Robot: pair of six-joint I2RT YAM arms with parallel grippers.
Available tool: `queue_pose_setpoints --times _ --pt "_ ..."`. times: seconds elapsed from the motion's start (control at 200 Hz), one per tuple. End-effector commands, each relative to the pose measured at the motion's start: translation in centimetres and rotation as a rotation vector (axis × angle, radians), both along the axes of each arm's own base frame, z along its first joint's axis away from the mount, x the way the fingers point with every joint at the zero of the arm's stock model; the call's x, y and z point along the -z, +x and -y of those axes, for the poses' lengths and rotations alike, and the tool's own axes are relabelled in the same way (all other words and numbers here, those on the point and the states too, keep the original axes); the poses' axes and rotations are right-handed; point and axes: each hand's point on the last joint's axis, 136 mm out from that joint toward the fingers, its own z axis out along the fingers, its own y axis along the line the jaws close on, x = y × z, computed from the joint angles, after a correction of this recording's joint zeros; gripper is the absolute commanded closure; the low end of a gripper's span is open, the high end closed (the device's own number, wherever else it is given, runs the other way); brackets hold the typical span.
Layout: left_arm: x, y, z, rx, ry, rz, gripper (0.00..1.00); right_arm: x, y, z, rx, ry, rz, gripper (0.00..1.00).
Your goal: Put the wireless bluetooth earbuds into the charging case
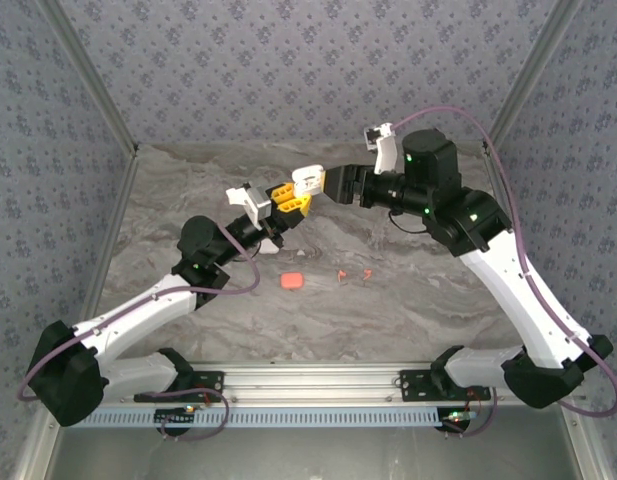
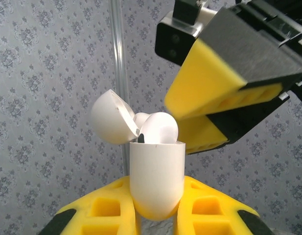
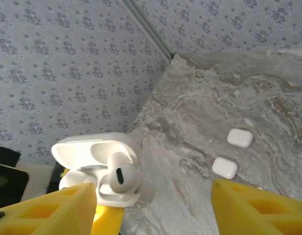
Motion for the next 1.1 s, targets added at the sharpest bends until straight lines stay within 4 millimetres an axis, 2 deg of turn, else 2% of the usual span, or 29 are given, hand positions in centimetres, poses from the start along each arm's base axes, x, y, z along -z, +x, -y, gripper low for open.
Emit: queue_pose_setpoints --times 0.0,0.38,1.094 --pt "-0.7 -0.2 -0.1 -0.006 -0.029 0.029 1.00 -1.3 -0.1 0.2 0.019 -0.002 0.027 0.37" --pt "-0.5 0.0 0.0 -0.009 -0.025 0.021 1.00 -1.8 0.1 -0.7 -0.005 0.008 0.041 0.47" --pt "-0.3 0.3 0.2 -0.010 -0.022 0.014 1.00 -1.5 0.1 -1.7 -0.035 -0.010 0.036 0.64"
